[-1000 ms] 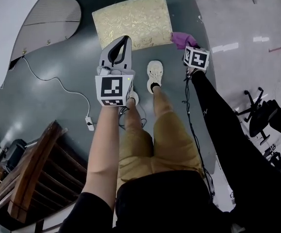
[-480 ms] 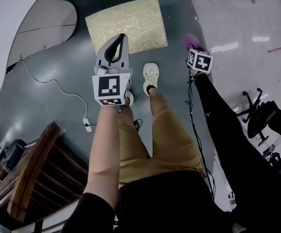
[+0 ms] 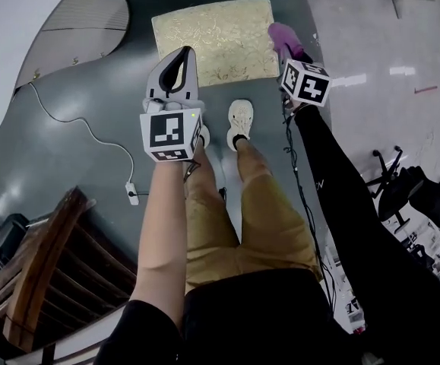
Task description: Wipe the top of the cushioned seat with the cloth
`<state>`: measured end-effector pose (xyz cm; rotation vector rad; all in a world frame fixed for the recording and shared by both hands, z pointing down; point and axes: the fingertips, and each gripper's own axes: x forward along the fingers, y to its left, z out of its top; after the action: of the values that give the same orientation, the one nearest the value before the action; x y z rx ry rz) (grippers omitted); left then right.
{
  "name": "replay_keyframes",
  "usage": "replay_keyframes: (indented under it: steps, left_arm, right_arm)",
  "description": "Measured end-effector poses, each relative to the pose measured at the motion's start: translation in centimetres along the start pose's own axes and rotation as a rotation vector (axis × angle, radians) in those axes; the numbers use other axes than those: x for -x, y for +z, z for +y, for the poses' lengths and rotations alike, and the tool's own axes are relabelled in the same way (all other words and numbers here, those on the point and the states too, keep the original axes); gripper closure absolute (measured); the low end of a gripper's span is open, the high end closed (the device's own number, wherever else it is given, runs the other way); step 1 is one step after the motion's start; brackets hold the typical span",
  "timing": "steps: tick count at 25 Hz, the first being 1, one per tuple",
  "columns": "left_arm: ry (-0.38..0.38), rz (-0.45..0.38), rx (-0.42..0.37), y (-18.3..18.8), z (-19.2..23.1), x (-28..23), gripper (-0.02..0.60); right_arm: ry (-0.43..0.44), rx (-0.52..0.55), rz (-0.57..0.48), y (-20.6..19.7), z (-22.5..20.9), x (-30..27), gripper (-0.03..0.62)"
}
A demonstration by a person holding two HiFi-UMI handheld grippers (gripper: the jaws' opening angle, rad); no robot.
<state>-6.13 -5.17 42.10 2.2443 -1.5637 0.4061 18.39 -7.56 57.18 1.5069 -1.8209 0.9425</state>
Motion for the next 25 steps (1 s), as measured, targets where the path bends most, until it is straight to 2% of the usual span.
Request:
replay_keyframes:
  steps: [5, 9, 11, 13, 15, 18, 21, 25]
  left_arm:
    - [0.004, 0.015, 0.003, -0.8, 5.0, 1.2, 0.575]
    - [0.014, 0.022, -0.002, -1.2, 8.8, 1.6, 0.575]
    - [0.022, 0.029, -0.001, -1.3, 10.3, 2.0, 0.575]
    - [0.030, 0.036, 0.001, -1.4, 11.5, 2.3, 0.575]
    - [0.039, 0.041, 0.004, -1.6, 12.6, 2.4, 0.575]
    - [0.049, 0.048, 0.009, -1.8, 13.7, 2.2, 0.575]
    - [0.045, 0.046, 0.012, -1.7, 13.9, 1.5, 0.575]
    - [0.023, 0.046, 0.009, -1.4, 13.0, 0.3, 0.575]
  right_arm:
    - [0.180, 0.017, -0.026, 2.5, 14.1, -3.0, 0.511]
    - [0.354, 0.088, -0.007, 2.1, 26.1, -5.1, 0.511]
    - [0.411, 0.112, 0.015, 1.5, 30.4, -6.0, 0.511]
    - [0.427, 0.101, 0.055, 0.7, 32.8, -7.3, 0.511]
    - [0.407, 0.098, 0.099, 0.0, 33.7, -8.8, 0.511]
    - [0.358, 0.126, 0.156, -0.9, 32.8, -10.7, 0.511]
    - [0.310, 0.142, 0.157, -0.9, 29.9, -11.5, 0.511]
    - [0.244, 0.103, 0.119, 0.3, 24.2, -11.6, 0.511]
